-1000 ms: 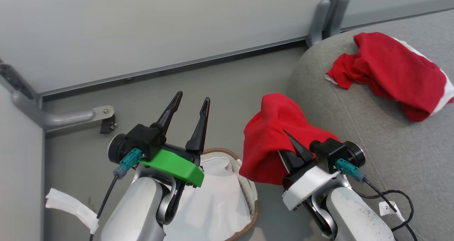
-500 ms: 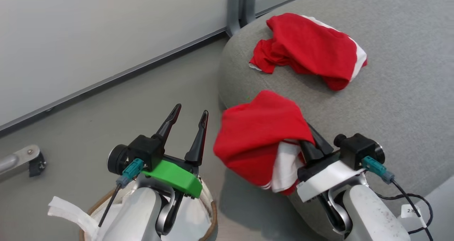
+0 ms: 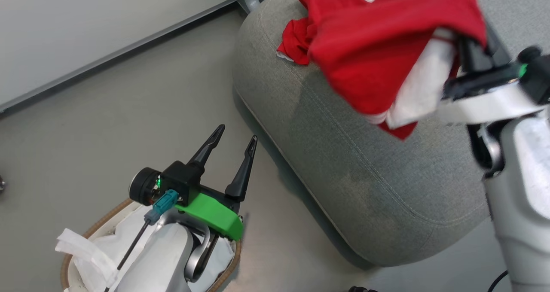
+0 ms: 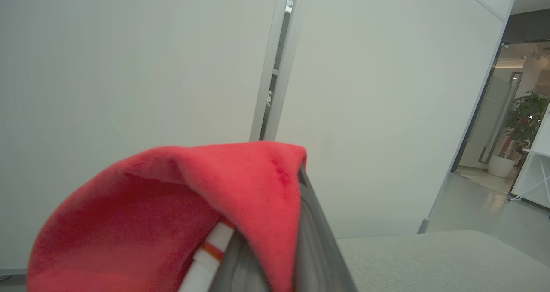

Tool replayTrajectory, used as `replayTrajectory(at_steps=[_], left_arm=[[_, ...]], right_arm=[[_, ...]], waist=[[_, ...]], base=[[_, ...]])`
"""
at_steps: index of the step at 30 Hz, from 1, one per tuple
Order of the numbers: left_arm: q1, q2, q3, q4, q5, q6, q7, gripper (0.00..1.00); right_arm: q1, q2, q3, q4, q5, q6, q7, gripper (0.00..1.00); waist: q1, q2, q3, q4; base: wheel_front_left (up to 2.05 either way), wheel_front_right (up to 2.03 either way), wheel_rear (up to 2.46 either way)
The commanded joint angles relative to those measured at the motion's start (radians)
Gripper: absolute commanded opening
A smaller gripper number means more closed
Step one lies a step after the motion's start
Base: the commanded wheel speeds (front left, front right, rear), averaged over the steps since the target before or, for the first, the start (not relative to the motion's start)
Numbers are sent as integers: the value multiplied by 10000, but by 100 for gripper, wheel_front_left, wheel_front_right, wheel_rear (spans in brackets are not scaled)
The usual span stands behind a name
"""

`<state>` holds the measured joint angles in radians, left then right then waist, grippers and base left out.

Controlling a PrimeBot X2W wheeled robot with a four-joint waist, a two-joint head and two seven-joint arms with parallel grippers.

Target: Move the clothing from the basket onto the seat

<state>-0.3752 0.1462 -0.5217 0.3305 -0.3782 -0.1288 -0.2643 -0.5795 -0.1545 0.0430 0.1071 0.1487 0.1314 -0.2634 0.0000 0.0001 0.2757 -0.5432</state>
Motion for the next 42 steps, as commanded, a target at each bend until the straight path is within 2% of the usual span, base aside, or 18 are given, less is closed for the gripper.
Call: replayTrajectory(at_steps=[1,6,12,18,26,27,28,29,30,31,32,33,42], left_arm=[[-253,171,-88,-45,31,-26,-1,100],[-769,507,-470,-159,-84,-26,-1,100],[-1524,933,-934,-365,-71,-26,-1,100],[-2192,1220,-1213,-586,-159,-27,-1,100],[-2508,1309,-1320,-570,-288,-27,-1,100],[-2497,1300,-1336,-537,-319,-27,-1,100],[-2483,1297,-1351,-511,-324,-27,-1,100],[-2461,1279,-1359,-500,-340,-27,-1,100],[-2434,1273,-1349,-491,-343,-27,-1,100],[-2395,1263,-1328,-483,-369,-27,-1,100],[-2342,1242,-1282,-488,-395,-27,-2,100],[-2239,1204,-1237,-462,-409,-27,-2,100],[-1460,820,-799,-152,-466,-27,-1,100]], right_arm=[[-362,-218,-195,133,-11,-14,-18,0],[-1893,-1038,-887,781,-428,-14,-18,0],[-3255,-1664,-1717,2183,-999,-14,-18,0],[-3978,-1491,-2831,3964,-1558,-14,-20,0],[-3221,-650,-3756,5276,-2149,-14,-18,0],[-3083,-507,-3879,5314,-2144,-14,-18,6],[-2965,-388,-4011,5306,-2109,-14,-18,18],[-2787,-256,-4151,5264,-2076,-14,-17,44],[-2641,-132,-4200,5211,-2032,-14,-16,50],[-2456,-16,-4239,5129,-2007,-14,-16,83],[-2289,42,-4267,5038,-1967,-14,-16,95],[-2070,130,-4299,4914,-1888,-14,-13,100],[-185,388,-3851,3927,-1352,-14,-10,100]], waist=[[0,-1,696,141],[0,-1,1654,747],[0,-1,2813,1486],[0,-1,3806,2076],[0,-1,4291,2404],[0,-1,4280,2380],[0,-1,4247,2346],[0,-1,4190,2299],[0,-1,4116,2252],[0,-1,4011,2184],[0,-1,3894,2122],[0,-1,3741,2060],[0,-1,2308,1676]], base=[[0,0,0],[0,0,0],[0,0,0],[0,0,0],[0,0,0],[0,0,0],[0,0,0],[0,0,0],[0,0,0],[0,0,0],[0,0,0],[0,0,0],[0,0,0]])
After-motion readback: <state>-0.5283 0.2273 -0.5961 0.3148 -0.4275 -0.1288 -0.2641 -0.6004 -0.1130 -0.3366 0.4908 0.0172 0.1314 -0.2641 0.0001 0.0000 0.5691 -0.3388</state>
